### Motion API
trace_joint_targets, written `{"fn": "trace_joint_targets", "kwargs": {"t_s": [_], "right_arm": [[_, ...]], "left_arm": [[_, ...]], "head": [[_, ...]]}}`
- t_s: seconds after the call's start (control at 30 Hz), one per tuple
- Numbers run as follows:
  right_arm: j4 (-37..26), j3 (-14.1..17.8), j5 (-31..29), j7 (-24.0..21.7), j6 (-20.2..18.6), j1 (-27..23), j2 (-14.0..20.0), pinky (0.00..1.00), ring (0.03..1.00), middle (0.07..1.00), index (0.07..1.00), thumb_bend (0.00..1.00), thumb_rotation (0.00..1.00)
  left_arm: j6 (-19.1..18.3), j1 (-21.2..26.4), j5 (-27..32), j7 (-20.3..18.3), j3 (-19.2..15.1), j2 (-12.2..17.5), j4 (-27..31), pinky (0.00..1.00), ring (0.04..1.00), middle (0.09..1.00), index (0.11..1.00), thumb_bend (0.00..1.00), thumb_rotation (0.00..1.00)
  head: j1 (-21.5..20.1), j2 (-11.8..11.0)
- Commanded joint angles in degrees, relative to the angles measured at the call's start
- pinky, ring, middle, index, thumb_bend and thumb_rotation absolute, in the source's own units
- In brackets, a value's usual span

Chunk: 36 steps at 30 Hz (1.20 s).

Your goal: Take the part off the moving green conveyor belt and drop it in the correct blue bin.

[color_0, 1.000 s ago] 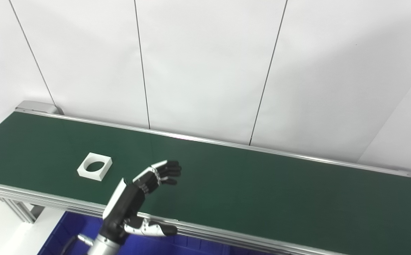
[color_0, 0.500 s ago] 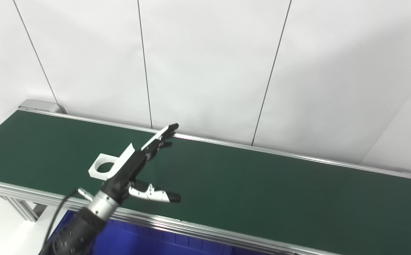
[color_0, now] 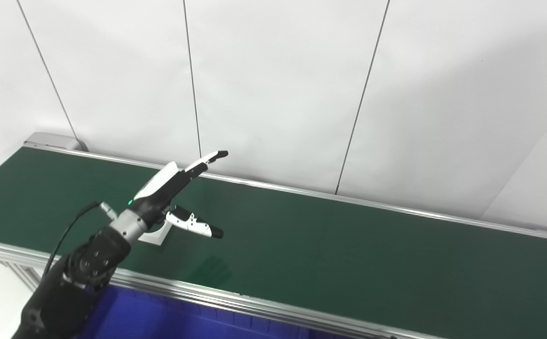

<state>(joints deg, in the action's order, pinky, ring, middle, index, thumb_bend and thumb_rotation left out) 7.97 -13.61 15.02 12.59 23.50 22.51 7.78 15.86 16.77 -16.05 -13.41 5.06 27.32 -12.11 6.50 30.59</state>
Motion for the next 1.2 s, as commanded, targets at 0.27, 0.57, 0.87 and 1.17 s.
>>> {"fn": "trace_joint_targets", "kwargs": {"t_s": [0.27, 0.57, 0.87, 1.17], "right_arm": [[-2.2, 0.6, -0.1, -0.3, 3.3, -0.1, 0.3, 0.76, 0.908, 0.919, 0.97, 0.81, 0.43], [-3.0, 1.1, 0.2, -0.5, 3.4, 0.2, 0.3, 0.72, 0.902, 0.919, 0.97, 0.8, 0.44], [-3.2, 1.0, -1.1, -0.6, 3.4, 0.2, 0.4, 0.8, 0.893, 0.916, 0.973, 0.79, 0.41], [-3.7, 1.4, -1.4, -1.1, 3.4, 0.5, 0.4, 0.74, 0.893, 0.919, 0.977, 0.79, 0.42]], "left_arm": [[-0.4, 6.4, -7.9, -1.5, 3.5, 5.0, -5.3, 0.85, 0.946, 0.968, 0.94, 0.93, 0.13], [-1.1, 8.7, -16.2, -2.3, 8.4, 6.9, -8.3, 0.98, 0.97, 0.959, 0.929, 0.97, 0.14], [-2.4, 9.2, -18.9, -3.3, 10.6, 6.9, -10.3, 0.98, 0.969, 0.964, 0.926, 1.0, 0.16], [-4.0, 9.9, -20.6, -3.7, 11.7, 7.2, -13.4, 1.0, 0.999, 0.994, 0.94, 0.97, 0.15]], "head": [[-0.4, 1.6], [0.4, 2.5], [1.2, 2.8], [1.8, 2.9]]}}
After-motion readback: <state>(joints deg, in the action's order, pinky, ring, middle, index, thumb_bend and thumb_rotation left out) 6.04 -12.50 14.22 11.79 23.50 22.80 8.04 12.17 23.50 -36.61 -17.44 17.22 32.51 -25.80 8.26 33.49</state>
